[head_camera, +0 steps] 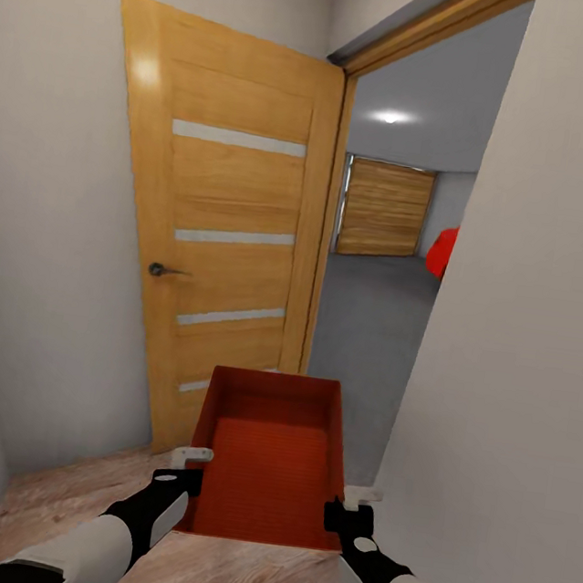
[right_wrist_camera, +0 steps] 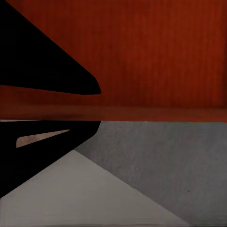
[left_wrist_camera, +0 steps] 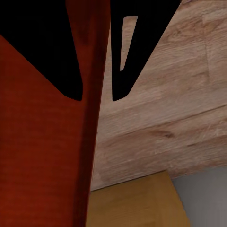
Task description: Move the two storage containers from the living room to the garage. In the garage, place one container on the floor and stack the other container on top of it (either order is fine).
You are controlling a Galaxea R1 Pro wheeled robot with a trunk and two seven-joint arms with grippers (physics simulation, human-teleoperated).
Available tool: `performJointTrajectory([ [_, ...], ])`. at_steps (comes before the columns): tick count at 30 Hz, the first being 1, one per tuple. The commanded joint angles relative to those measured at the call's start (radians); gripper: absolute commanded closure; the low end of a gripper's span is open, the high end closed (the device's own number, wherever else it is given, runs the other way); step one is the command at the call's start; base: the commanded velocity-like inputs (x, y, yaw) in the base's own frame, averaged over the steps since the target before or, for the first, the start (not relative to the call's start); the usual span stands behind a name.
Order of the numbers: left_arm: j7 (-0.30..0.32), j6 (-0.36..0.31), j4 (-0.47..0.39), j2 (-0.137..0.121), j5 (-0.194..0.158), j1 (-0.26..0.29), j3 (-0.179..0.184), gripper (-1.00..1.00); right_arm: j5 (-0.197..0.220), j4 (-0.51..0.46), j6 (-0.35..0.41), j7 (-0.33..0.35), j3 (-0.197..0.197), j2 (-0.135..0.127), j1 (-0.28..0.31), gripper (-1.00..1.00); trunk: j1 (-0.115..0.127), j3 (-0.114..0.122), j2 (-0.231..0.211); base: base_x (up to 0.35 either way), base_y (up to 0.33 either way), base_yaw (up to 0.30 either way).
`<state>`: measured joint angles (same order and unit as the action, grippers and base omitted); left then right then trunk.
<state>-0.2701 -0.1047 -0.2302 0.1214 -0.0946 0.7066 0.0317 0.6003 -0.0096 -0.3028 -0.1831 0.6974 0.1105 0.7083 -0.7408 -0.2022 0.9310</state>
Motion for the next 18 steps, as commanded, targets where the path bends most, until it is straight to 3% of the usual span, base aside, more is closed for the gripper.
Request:
performJointTrajectory([
  [1,-0.008,-0.007,-0.005,-0.066,-0.059,0.001,-0.035,1.0,-0.013,-0.003,0.002,-0.001,-0.033,0.0,0.0,1.0,0.0,-0.001,0.001,0.21,0.234,-0.285],
  [14,-0.006,-0.007,-0.005,-0.066,-0.059,0.001,-0.034,1.0,-0.013,-0.003,0.002,-0.001,-0.033,0.0,0.0,1.0,0.0,-0.001,0.001,0.212,0.239,-0.285],
  [18,-0.006,-0.006,-0.005,-0.066,-0.059,0.001,-0.034,1.0,-0.013,-0.003,0.002,-0.001,-0.033,0.0,0.0,1.0,0.0,-0.001,0.001,0.213,0.239,-0.151],
])
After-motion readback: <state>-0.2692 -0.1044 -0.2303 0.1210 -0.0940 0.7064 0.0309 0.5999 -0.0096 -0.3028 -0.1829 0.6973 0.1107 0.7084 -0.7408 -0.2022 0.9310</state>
